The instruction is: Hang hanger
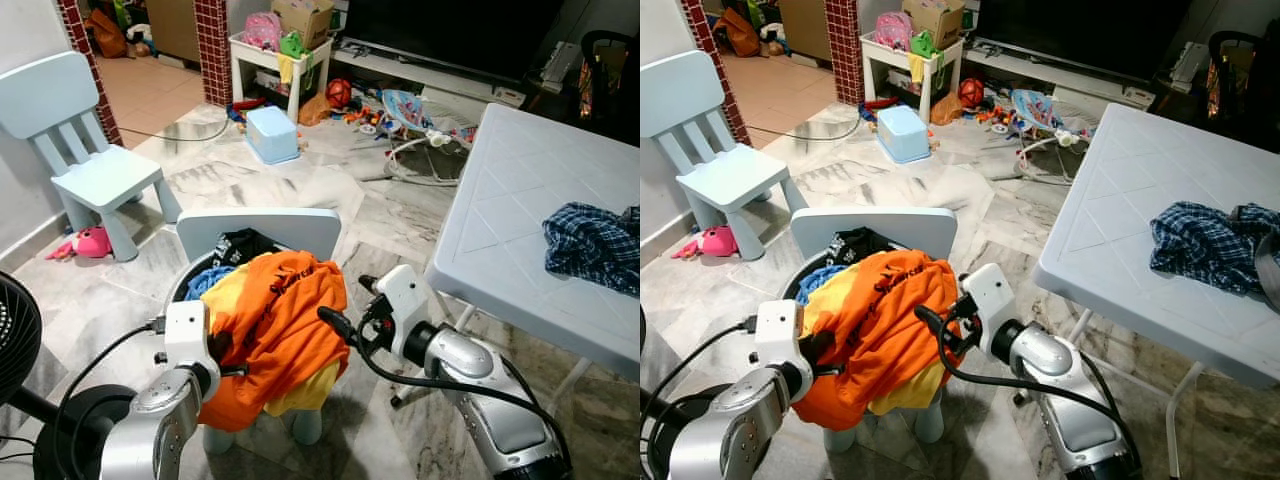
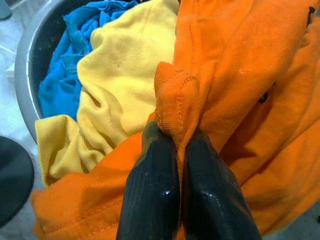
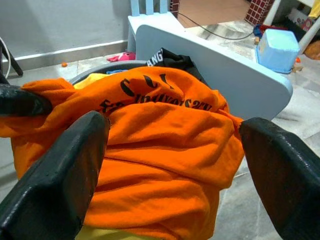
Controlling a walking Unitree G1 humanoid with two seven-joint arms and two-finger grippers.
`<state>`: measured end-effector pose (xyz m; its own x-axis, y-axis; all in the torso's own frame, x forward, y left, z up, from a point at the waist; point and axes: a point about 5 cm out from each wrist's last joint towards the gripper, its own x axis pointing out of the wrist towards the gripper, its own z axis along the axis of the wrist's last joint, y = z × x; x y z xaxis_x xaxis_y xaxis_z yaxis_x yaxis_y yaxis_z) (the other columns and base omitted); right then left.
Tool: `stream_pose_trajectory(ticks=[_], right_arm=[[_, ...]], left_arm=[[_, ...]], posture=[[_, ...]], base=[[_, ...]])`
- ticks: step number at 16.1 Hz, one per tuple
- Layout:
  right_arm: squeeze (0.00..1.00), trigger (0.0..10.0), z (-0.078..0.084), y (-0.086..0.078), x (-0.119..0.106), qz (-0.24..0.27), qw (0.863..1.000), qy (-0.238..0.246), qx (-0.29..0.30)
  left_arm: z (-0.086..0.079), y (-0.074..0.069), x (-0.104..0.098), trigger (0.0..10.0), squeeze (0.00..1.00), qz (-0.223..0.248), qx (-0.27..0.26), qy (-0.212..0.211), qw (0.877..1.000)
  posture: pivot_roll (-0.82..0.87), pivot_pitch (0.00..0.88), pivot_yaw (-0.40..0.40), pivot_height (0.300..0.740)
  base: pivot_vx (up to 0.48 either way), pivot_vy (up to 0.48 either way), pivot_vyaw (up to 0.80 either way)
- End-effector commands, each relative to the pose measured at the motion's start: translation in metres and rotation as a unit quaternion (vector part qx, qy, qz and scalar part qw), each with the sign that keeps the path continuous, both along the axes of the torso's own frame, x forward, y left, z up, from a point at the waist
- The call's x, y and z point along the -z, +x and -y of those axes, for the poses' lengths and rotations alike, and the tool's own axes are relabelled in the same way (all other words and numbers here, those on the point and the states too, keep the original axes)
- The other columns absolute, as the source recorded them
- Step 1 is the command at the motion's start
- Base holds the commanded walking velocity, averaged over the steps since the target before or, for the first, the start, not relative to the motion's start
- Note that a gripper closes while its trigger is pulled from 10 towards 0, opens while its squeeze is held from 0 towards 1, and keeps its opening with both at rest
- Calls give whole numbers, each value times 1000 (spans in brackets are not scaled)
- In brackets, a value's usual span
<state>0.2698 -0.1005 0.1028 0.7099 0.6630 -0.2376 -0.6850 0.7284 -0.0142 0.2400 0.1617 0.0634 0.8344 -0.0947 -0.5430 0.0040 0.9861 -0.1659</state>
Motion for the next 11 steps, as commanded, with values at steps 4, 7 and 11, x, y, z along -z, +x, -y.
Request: stream_pose_trajectory(ticks=[4, 7, 11], right_arm=[[0, 10000, 4, 6, 4, -13, 999, 28, 36], [0, 10000, 2, 16, 6, -27, 990, 99, 99], [0, 10000, 12, 43, -6, 1, 960, 174, 222]], left_arm=[[-7, 4, -8, 0, 0, 56, 19, 109, 992], [-7, 11, -25, 0, 0, 139, 57, 197, 969], [-10, 14, -37, 0, 0, 220, 86, 277, 931]], posture=[[-12, 0, -94, 740], [6, 0, -82, 740], [21, 0, -64, 740]], base=[[0, 0, 0], [0, 0, 0], [0, 0, 0]])
